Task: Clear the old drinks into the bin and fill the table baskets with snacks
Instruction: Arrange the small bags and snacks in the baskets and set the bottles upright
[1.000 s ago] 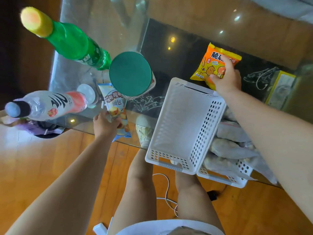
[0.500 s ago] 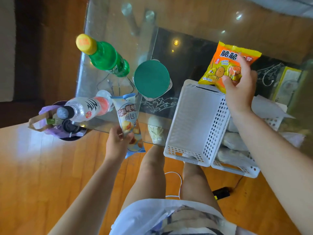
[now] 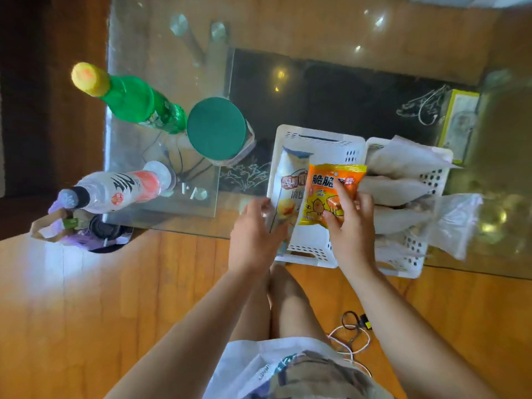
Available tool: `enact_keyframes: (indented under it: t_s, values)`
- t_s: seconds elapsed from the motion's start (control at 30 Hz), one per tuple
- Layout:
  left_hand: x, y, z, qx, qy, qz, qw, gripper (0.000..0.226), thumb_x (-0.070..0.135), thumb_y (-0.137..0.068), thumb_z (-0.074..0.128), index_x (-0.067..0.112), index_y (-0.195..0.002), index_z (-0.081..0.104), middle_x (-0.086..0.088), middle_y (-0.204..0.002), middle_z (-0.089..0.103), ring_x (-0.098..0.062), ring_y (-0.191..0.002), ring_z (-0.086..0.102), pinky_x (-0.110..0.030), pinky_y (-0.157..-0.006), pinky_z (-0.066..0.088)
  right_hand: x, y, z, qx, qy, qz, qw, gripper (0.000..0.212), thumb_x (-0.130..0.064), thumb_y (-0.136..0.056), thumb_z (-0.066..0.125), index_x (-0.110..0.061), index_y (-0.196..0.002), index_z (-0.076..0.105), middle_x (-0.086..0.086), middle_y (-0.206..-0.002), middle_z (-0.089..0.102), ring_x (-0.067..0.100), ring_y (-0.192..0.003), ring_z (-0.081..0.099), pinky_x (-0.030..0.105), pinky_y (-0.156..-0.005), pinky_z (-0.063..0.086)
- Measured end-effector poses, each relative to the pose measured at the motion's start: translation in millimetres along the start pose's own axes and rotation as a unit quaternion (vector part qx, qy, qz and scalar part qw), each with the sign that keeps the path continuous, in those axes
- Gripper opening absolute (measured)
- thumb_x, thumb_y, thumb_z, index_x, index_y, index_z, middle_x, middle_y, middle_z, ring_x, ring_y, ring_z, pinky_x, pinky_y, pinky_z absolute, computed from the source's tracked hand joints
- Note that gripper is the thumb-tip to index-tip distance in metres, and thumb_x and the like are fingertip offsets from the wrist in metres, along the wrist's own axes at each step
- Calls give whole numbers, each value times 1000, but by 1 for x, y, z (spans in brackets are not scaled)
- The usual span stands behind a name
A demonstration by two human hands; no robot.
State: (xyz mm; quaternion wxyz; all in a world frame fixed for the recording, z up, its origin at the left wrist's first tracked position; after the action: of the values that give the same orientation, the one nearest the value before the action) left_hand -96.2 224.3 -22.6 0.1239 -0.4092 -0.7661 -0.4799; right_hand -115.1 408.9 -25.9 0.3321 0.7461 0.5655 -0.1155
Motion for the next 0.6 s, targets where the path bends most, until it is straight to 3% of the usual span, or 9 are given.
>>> enact_keyframes:
  t_s: [0.13, 0.37, 0.47, 0.6]
  values:
    - [9, -21, 40, 20, -79, -44, 996, 39, 30, -83, 62, 13, -116, 50, -8, -116, 59, -31, -100, 58, -27, -69, 32, 12, 2, 24, -33, 43, -9, 998, 63, -5, -86, 61, -21, -142, 36, 14, -124, 41, 28, -110, 52, 36, -90, 47]
    - [-4, -35, 74, 25, -103, -116, 988, 14, 8, -94, 41, 8, -108, 44, -12, -115, 53, -35, -101, 55, -33, -69, 34, 28, -1, 54, -50, 60, 2, 997, 68, 5, -87, 51, -15, -146, 25, 17, -126, 35, 30, -116, 42, 29, -92, 35]
    - [-8, -37, 80, 7, -113, -111, 987, 25, -6, -89, 37, 4, -111, 43, -16, -117, 51, -36, -102, 55, -39, -76, 44, 34, -2, 55, -45, 40, 1, 998, 66, 6, -86, 49, -15, -145, 28, 16, -126, 36, 29, -116, 42, 28, -93, 37]
    - [-11, -37, 83, -15, -99, -119, 988, 38, -3, -89, 36, 4, -127, 38, -16, -128, 48, -36, -114, 51, -40, -93, 42, 40, -4, 56, -56, -25, 16, 998, 67, 9, -85, 48, -17, -144, 31, 14, -132, 36, 25, -123, 41, 23, -92, 37]
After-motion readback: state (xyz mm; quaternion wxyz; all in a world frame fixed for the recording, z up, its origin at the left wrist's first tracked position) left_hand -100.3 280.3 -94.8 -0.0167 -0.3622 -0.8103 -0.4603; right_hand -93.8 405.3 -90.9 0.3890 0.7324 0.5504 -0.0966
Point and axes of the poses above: each hand's wrist, its own y-axis away from the middle knuckle, its own z-axis out of the palm, x = y × z, the point moved 7 cm from there along -y, towards the middle knuckle
